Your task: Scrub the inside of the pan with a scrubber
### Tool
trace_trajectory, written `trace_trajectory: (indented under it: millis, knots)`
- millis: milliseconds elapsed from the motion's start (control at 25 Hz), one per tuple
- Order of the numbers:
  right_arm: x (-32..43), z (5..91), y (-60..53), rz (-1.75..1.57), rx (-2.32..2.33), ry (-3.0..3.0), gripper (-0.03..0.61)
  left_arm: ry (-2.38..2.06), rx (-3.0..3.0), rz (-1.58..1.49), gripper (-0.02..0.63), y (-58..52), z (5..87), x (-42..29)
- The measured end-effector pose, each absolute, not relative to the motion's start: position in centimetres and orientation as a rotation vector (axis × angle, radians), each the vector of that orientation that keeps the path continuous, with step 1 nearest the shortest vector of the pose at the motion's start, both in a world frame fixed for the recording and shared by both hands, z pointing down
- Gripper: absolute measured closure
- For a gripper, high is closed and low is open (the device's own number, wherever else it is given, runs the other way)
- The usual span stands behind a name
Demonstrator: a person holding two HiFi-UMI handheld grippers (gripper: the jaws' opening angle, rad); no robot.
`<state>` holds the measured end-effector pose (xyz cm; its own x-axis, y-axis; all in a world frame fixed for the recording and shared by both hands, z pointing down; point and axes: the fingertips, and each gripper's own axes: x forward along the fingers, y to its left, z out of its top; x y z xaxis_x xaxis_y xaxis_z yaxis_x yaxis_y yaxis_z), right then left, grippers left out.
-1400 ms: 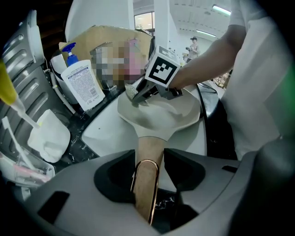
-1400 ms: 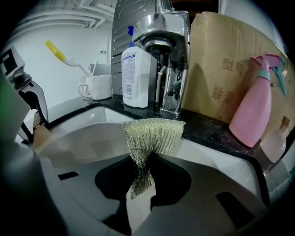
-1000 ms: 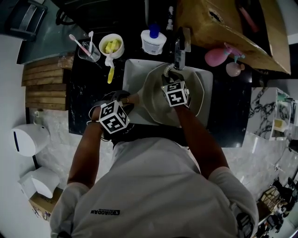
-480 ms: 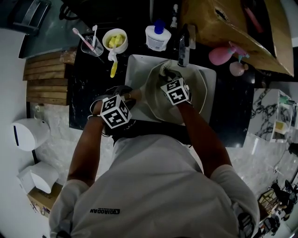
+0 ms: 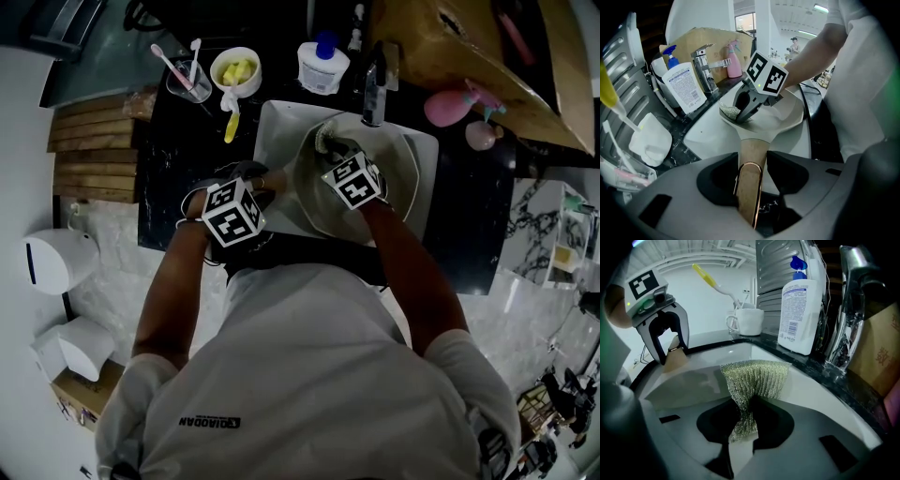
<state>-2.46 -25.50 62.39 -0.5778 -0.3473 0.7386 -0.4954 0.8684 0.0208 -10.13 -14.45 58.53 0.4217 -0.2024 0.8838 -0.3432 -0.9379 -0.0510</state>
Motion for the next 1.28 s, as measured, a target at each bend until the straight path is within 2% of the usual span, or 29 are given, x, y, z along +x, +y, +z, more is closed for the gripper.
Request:
trace_trajectory:
  millis: [920, 1280]
  knots:
    - [-4.6, 62.3, -16.7, 0.084, -0.061, -2.285, 0.479, -0.479, 2.516, 1.543, 0.410, -14.5, 58.7, -10.2]
    - [-3.8, 62.1, -12.9, 0.159, -0.284, -2.276, 0.479, -0.486, 2.509, 1.552, 0.407, -14.3, 58.9, -10.1]
